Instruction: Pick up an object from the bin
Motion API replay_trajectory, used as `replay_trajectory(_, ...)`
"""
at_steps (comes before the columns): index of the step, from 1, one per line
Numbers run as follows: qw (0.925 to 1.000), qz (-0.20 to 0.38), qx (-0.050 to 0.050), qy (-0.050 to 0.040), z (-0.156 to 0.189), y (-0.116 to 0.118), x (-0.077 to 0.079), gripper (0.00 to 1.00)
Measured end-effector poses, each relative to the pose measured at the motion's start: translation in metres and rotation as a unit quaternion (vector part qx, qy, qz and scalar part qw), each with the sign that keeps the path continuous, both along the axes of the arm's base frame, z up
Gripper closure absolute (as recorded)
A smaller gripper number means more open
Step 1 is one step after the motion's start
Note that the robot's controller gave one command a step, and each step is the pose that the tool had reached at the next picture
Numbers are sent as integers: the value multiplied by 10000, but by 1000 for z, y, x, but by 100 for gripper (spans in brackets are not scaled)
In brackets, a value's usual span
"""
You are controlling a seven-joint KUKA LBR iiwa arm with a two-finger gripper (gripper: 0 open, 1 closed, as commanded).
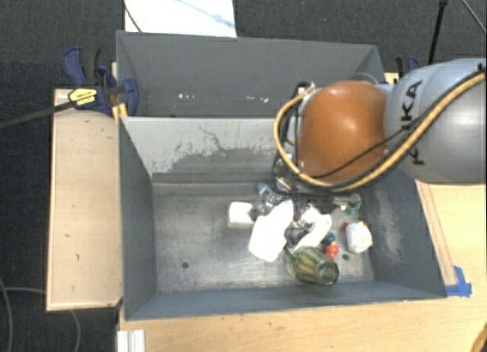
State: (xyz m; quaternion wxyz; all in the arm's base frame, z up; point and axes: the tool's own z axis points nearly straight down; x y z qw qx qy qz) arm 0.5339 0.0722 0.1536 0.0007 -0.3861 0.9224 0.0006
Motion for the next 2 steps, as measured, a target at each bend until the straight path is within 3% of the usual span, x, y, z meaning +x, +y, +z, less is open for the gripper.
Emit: replay_trajectory(2,10000,-5,0,-13,17,0,1,100)
